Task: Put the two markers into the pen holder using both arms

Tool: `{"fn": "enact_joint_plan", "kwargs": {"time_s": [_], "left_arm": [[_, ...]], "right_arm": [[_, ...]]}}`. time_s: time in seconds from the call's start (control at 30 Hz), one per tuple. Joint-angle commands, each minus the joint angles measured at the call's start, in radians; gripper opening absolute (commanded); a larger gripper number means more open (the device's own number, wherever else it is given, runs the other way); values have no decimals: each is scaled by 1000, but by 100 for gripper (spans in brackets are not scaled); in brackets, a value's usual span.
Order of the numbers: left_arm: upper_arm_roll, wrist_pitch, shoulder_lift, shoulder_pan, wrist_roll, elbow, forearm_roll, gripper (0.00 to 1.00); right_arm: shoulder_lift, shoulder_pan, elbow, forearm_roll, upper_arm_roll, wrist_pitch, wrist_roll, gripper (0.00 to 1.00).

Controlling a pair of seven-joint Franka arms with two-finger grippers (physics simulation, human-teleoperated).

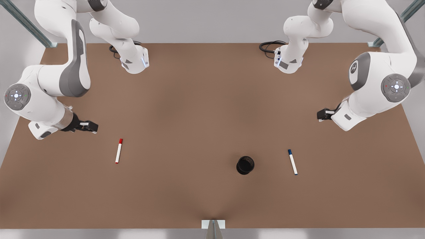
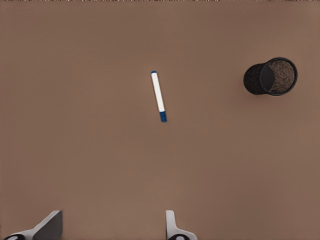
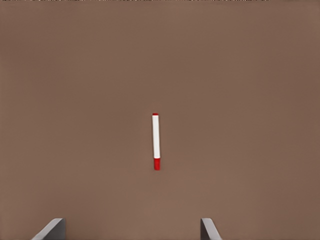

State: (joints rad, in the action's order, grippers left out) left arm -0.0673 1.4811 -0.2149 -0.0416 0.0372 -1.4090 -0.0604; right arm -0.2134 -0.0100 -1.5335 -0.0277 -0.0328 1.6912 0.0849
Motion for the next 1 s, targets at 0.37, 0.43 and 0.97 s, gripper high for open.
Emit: {"fn": "enact_joint_plan", "kwargs": {"time_s": [0.37, 0.43, 0.97], "left_arm": [[1, 622, -508, 69, 363, -1, 41, 100], [0, 620, -526, 49, 406, -1, 40, 100], [-2, 777, -659, 17, 236, 4, 25, 79]], "right_arm": [[-503, -31, -73, 6, -15, 624, 67, 100], [-543, -36, -77, 6, -18, 622, 99, 100], [-549, -35, -91, -1, -21, 610, 95, 39]]}}
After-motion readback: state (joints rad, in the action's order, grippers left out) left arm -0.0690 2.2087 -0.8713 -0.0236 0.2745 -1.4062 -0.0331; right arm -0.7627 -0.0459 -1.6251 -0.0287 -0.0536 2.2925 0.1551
